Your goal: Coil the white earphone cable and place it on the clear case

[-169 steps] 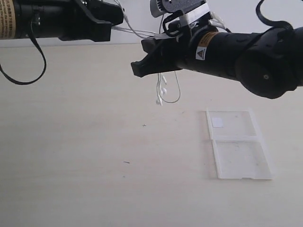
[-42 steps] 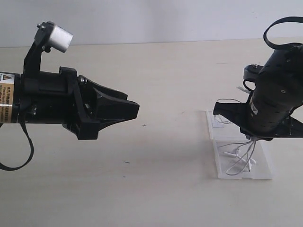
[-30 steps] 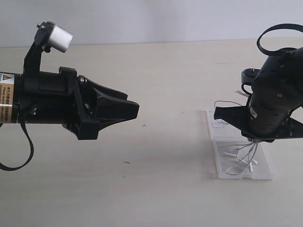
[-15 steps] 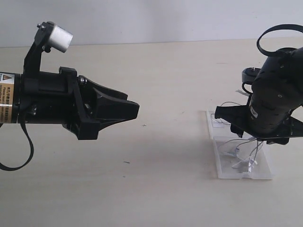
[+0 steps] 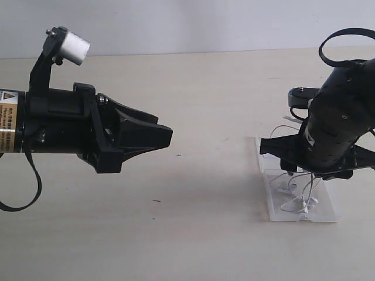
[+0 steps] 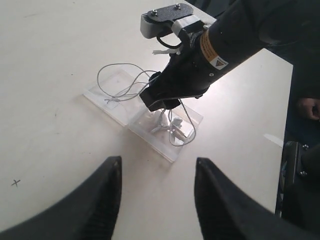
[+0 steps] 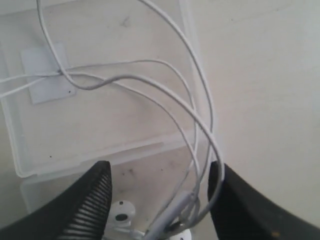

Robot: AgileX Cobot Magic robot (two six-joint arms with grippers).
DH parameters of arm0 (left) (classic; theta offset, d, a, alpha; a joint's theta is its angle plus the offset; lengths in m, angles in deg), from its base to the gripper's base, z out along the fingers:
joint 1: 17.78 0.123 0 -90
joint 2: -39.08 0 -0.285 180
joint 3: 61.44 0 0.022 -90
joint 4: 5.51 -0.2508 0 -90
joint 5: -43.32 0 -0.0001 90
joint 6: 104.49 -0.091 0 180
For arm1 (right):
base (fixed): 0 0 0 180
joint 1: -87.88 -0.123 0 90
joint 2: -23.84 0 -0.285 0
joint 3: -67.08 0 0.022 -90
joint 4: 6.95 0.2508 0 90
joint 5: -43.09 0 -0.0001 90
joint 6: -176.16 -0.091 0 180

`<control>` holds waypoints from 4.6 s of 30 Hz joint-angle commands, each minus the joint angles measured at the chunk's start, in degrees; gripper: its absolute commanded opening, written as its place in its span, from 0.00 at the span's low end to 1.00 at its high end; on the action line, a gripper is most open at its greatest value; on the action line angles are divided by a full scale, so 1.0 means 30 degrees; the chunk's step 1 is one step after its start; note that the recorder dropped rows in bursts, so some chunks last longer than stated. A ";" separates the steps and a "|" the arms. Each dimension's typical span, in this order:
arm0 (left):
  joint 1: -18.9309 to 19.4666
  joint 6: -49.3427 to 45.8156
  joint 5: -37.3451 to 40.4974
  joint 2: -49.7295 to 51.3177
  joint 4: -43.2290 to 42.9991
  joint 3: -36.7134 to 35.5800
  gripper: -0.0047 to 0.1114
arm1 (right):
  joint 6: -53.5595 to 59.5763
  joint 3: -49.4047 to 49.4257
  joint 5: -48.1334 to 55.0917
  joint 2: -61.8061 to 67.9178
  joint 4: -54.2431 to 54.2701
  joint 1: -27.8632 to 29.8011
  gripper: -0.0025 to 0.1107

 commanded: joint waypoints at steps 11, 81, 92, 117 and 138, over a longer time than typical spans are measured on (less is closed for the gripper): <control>0.0041 -0.0045 -0.0091 0.0004 0.0177 -0.0074 0.43 | 0.2349 0.0069 0.1374 -0.1243 0.1305 0.0121 0.66; 0.0041 -0.0075 0.0037 0.0004 -0.0054 -0.0227 0.43 | 1.7077 -0.2974 0.6470 -0.0648 0.5763 0.3204 0.64; 0.0041 -0.0363 0.0081 0.0004 0.0097 -0.0227 0.43 | 2.0483 -0.3320 0.8109 -0.0620 0.6006 0.3282 0.64; -0.1571 -1.7537 -0.4178 0.4472 1.1010 -0.0032 0.49 | 2.5794 -0.3915 0.6697 -0.1933 1.0546 0.3394 0.61; -0.5327 -2.0821 -0.4335 1.3888 1.3450 0.7562 0.57 | 2.5450 -0.3915 0.6697 -0.1933 1.0216 0.3394 0.61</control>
